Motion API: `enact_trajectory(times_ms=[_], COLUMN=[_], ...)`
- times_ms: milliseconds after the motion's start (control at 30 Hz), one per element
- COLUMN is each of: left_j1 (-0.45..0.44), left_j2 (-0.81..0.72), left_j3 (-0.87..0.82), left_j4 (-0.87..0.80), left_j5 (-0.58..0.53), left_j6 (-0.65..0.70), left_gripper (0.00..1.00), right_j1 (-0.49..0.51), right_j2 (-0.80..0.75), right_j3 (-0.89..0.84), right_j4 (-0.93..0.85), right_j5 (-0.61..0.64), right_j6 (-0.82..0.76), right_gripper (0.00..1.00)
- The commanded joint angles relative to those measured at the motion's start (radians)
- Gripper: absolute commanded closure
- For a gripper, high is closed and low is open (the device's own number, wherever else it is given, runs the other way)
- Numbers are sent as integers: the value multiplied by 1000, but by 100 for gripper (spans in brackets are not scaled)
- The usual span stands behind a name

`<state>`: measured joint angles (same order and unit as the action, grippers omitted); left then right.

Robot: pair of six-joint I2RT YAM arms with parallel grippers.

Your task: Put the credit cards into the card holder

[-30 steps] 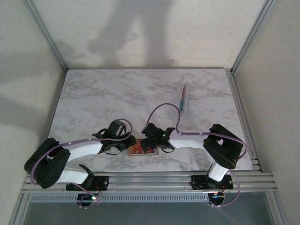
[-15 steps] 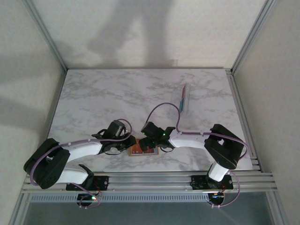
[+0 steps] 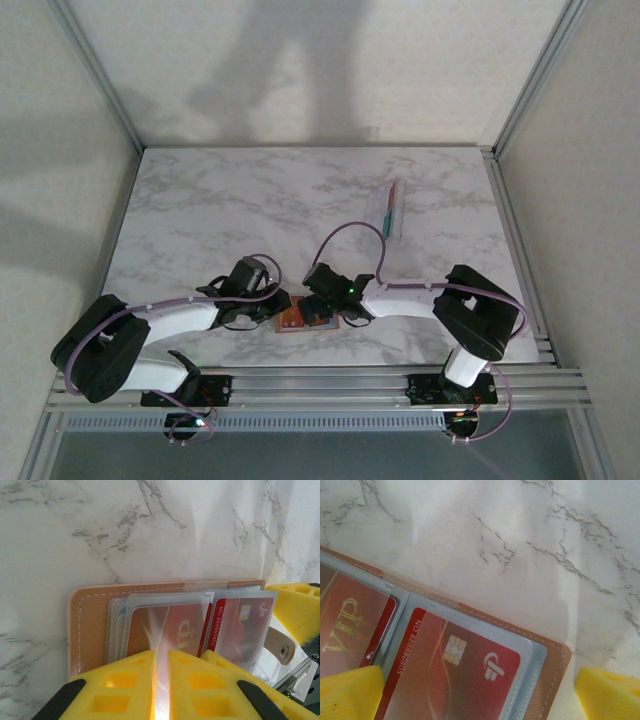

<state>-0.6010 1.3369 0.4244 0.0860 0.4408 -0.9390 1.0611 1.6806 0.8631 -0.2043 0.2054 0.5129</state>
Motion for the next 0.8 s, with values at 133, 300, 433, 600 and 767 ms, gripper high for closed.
enact_trajectory(times_ms=[133, 300, 433, 600, 767], left_j1=[-10, -10, -8, -8, -5], left_j2=[4, -31, -50, -112, -207], left_j3=[-9, 10, 21, 25, 36], left_j4=[-100, -112, -119, -172, -281], left_j5=[-54, -49, -69, -96, -171], left_j6=[19, 15, 20, 23, 37], left_gripper=[84, 75, 65, 50, 24], right_j1=[-3, -3, -31, -75, -91], right_j2=[-33, -63, -104, -182, -170], right_j3=[-9, 41, 15, 31, 21], right_j4=[-95, -142, -139, -251, -295], right_j5=[48, -49, -95, -113, -140], right_j6=[11, -26, -24, 0, -20], right_gripper=[1, 1, 1, 1, 12])
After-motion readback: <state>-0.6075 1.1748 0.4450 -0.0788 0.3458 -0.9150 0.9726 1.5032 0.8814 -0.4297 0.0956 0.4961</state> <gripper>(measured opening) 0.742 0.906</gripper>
